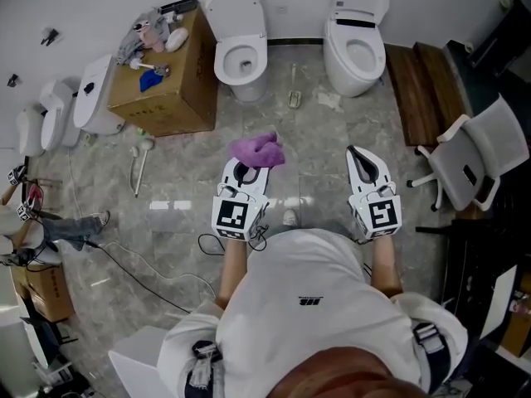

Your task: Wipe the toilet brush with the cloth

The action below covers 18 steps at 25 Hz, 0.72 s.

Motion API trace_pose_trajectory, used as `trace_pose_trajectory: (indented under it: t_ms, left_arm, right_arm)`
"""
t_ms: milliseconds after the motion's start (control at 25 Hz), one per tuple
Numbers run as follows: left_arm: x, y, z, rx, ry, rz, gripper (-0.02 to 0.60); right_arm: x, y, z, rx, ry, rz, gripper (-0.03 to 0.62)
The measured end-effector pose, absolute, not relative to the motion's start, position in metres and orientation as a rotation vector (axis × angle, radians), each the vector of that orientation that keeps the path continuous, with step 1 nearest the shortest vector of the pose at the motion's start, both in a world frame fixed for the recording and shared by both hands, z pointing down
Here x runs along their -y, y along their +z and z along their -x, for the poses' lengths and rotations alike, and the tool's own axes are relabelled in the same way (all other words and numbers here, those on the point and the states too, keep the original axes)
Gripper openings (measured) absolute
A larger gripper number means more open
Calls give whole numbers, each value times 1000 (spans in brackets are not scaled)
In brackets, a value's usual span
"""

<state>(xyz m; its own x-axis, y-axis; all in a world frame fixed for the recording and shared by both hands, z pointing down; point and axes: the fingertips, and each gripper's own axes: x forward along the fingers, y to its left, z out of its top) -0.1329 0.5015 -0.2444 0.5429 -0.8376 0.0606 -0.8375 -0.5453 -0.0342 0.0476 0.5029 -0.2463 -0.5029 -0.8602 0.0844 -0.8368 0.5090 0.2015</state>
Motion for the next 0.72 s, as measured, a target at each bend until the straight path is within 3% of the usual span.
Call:
trace_pose_trajectory:
  t_ms: [720]
  left_arm:
    - [-358,-224,121,-1467,-125,2785,71]
  right_arm:
    - [-368,-227,-43,2577,-147,-1461,-5]
